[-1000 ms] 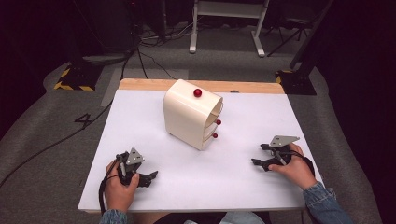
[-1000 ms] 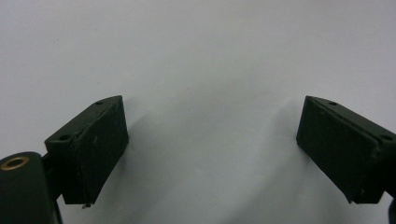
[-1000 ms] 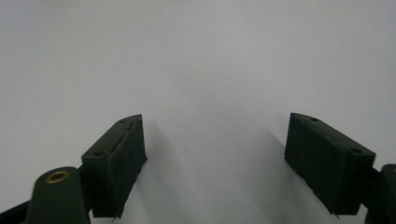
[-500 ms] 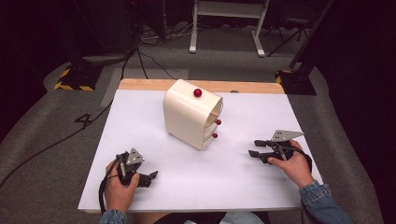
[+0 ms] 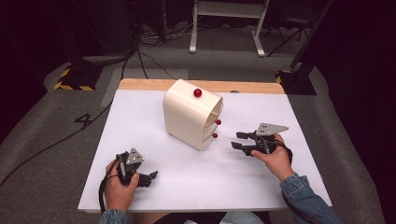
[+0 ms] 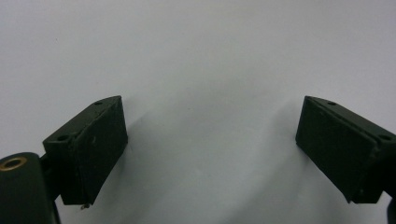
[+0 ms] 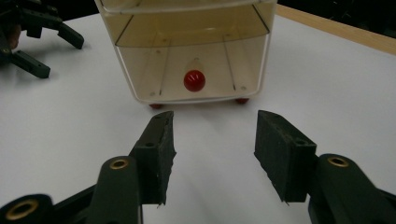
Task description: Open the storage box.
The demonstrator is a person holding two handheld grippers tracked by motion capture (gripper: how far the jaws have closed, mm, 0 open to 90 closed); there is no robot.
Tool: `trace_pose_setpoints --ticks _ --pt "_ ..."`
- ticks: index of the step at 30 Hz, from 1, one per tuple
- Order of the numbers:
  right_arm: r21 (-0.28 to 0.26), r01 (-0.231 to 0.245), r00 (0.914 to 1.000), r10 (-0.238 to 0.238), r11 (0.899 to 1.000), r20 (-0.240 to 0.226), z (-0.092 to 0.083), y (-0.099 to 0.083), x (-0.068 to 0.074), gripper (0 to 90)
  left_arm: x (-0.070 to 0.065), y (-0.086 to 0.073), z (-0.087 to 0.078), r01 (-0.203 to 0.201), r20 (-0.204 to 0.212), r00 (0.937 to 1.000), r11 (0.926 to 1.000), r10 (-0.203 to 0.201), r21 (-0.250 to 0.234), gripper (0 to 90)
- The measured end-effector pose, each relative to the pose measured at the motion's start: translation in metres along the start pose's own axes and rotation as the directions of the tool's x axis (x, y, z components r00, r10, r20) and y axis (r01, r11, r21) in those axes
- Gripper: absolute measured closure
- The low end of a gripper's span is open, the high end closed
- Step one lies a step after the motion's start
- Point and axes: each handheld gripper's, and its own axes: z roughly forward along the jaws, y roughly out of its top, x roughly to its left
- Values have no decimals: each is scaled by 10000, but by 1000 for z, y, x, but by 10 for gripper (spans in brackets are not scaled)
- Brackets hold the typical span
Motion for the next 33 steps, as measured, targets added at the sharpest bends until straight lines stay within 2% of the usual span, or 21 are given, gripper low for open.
trace_pose_setpoints --ticks 9,16,22,28,30,33 --pt "-312 61 9989 -75 9995 -454 30 6 4 537 0 0 0 -17 -13 10000 10000 17 -26 91" --pt "-443 60 9977 -89 9990 -666 43 2 4 566 0 0 0 -45 -47 10000 10000 45 -29 91" --pt "-478 292 9984 -314 9984 -466 51 1 2 633 0 0 0 -45 -50 10000 10000 44 -31 91" --pt "-508 482 9971 -510 9975 -559 61 2 3 698 0 0 0 -44 -44 10000 10000 44 -31 91" --pt "-509 666 9969 -685 9965 -382 62 2 3 738 0 0 0 -34 -36 10000 10000 34 -28 92" --pt "-517 629 9971 -649 9967 -385 63 2 3 742 0 0 0 -33 -36 10000 10000 33 -27 91"
